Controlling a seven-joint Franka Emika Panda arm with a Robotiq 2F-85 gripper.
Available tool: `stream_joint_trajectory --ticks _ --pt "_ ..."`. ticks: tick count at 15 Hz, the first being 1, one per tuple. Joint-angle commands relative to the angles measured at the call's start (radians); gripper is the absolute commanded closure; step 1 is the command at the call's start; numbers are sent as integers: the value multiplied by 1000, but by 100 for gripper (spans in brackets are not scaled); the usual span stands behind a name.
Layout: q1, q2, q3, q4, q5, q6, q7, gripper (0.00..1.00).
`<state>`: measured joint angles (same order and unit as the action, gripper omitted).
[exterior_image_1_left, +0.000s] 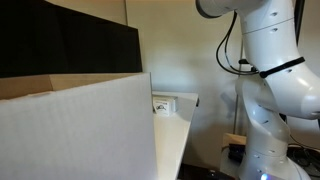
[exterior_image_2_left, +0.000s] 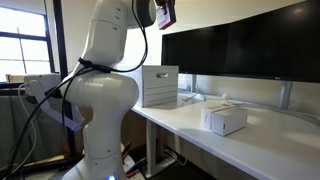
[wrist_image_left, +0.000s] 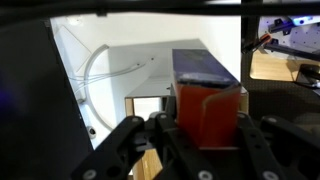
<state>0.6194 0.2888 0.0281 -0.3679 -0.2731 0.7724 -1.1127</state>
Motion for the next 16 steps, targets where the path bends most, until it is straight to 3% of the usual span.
stream_joint_trajectory --ticks 1,7,16 --pt "-122 6 73 -4 129 -7 59 86" --pt "-250 52 138 -2 278 -17 109 86" --pt "-269 118 121 -20 224 -97 60 86"
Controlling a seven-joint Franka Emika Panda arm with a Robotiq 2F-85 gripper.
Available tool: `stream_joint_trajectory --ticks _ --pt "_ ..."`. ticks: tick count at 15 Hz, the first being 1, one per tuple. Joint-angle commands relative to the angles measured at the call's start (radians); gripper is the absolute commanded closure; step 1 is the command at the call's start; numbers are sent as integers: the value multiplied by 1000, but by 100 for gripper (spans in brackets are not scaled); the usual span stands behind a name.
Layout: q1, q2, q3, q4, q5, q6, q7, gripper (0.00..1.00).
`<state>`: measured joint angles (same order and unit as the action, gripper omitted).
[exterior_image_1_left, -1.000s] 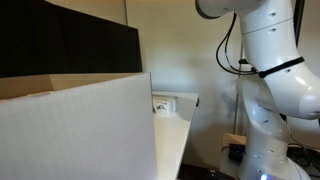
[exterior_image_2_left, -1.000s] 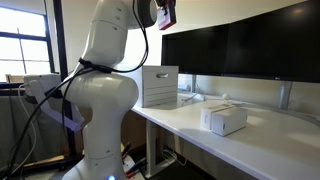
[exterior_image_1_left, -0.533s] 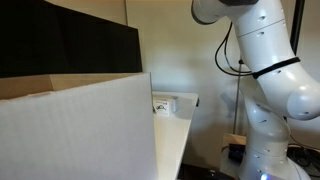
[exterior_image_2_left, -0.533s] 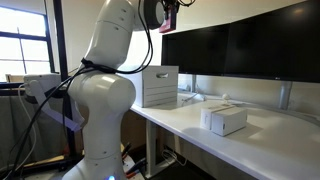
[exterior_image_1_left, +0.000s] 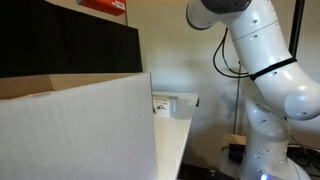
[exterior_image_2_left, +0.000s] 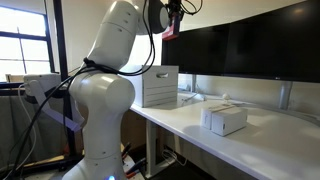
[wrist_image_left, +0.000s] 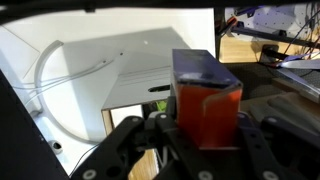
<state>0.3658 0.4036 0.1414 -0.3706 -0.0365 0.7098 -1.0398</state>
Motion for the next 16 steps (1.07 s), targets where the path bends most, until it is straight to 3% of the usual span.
stream_joint_trajectory --ticks 1,12,15,16 --pt "-13 9 5 -20 -19 -45 -16 86" --pt "-27 54 15 -16 8 -107 10 86" --pt "-7 56 7 -9 -40 -79 -52 86" --pt "-12 60 12 -13 -15 -81 -6 61"
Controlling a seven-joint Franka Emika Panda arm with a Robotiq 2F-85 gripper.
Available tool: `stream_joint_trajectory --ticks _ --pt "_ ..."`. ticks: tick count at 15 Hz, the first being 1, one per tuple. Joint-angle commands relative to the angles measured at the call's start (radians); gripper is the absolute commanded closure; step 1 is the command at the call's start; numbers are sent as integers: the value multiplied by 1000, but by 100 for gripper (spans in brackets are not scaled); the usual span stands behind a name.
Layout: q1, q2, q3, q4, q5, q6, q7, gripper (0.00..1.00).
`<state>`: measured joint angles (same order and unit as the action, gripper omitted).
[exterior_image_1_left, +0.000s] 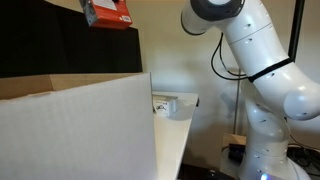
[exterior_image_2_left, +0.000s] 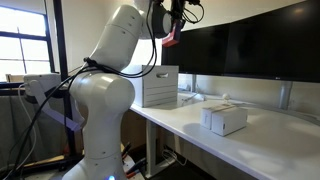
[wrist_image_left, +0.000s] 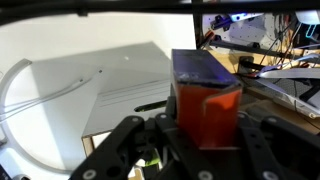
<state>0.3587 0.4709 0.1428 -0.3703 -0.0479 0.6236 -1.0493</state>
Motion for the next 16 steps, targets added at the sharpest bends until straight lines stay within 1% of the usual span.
stream_joint_trajectory --ticks 1,4,5,6,8,10,13,16 --pt "-5 -10 10 -18 -4 8 -3 61" --pt "-5 -10 10 -18 -4 8 -5 61" --pt "-6 -8 10 -16 -9 15 -18 86" --pt "-2 -10 -1 -20 -36 15 -41 86" --pt "-22 -12 -6 -19 -44 12 -69 86" --pt "-52 -16 -11 -19 -47 5 -113 86" --pt "-114 -28 -17 -20 -44 -16 -212 86" --pt "-163 -51 -26 -19 -52 -63 -309 86"
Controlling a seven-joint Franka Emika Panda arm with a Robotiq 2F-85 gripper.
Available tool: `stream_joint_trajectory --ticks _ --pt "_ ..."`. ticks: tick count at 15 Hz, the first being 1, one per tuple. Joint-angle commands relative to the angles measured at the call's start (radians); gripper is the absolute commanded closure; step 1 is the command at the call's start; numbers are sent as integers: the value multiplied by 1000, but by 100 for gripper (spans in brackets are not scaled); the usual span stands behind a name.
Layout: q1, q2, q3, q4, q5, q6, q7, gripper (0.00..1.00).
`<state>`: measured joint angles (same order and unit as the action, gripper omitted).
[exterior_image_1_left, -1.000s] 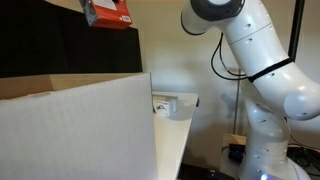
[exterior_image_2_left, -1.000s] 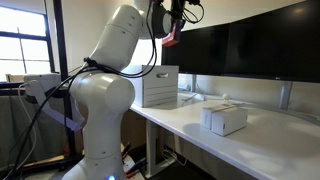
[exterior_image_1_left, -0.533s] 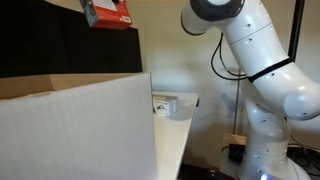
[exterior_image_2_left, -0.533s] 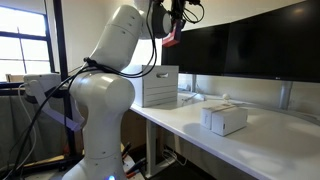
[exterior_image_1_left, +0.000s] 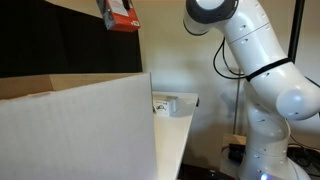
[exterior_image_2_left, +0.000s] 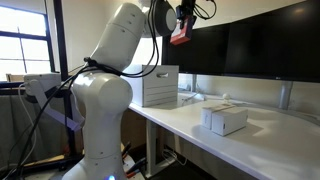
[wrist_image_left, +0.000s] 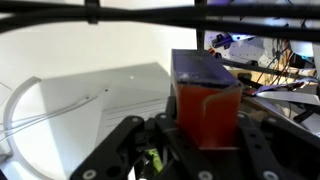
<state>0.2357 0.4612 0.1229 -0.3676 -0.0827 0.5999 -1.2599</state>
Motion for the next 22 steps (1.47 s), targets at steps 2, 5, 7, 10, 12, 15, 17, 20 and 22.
stream_joint_trajectory --ticks 2,5,7,10,12,15,17,20,22 --pt "-62 -39 -11 -22 -16 -56 -138 86" --pt "-88 -26 -22 -28 -18 -76 -172 86" --pt "-111 -23 -32 -25 -20 -105 -176 86" --pt "-163 -27 -54 -26 -29 -155 -185 86" --pt "-203 -38 -69 -29 -37 -179 -192 86" --pt "-272 -59 -96 -34 -60 -201 -214 86" --pt "-317 -75 -120 -38 -96 -203 -248 86" --pt "-379 -99 -170 -47 -186 -166 -312 86" --pt "-424 -109 -204 -51 -223 -133 -333 86"
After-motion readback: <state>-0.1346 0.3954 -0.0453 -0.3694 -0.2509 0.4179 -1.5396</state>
